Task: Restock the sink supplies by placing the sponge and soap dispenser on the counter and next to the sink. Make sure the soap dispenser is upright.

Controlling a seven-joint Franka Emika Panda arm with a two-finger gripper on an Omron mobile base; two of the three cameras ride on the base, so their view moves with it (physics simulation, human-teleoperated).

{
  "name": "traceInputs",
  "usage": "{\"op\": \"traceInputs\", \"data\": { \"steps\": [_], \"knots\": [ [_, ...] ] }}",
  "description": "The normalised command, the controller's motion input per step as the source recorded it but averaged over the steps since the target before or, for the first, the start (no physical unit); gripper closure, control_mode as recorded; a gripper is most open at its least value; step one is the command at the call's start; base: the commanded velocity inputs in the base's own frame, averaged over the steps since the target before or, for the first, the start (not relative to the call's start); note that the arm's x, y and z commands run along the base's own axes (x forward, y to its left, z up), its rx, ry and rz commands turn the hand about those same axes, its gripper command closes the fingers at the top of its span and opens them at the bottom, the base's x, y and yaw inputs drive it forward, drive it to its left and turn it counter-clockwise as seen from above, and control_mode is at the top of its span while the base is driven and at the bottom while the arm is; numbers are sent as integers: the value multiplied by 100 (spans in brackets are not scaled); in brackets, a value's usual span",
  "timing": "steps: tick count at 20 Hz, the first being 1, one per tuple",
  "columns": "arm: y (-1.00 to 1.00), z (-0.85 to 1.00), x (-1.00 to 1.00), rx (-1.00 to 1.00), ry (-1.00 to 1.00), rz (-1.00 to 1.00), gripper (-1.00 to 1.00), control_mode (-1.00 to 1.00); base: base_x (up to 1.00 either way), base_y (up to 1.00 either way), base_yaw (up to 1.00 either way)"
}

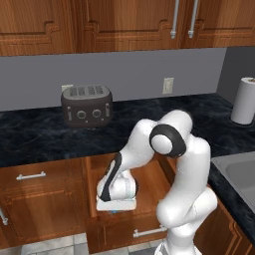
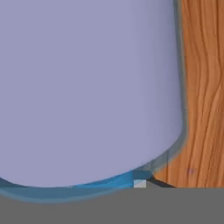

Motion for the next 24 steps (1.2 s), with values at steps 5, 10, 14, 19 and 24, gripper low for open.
{"op": "traceInputs", "data": {
  "steps": [5,10,14,19,24],
  "knots": [
    [-11,71,-20,0,0,-1,100,-100,0,0,0],
    [-42,84,0,0,2,-9,100,-100,0,0,0],
    [-29,84,-13,0,7,-12,100,-100,0,0,0],
    [-10,96,-18,0,13,-16,100,-100,0,0,0],
    [-13,81,-20,0,19,-19,100,-100,0,0,0]
  ]
}}
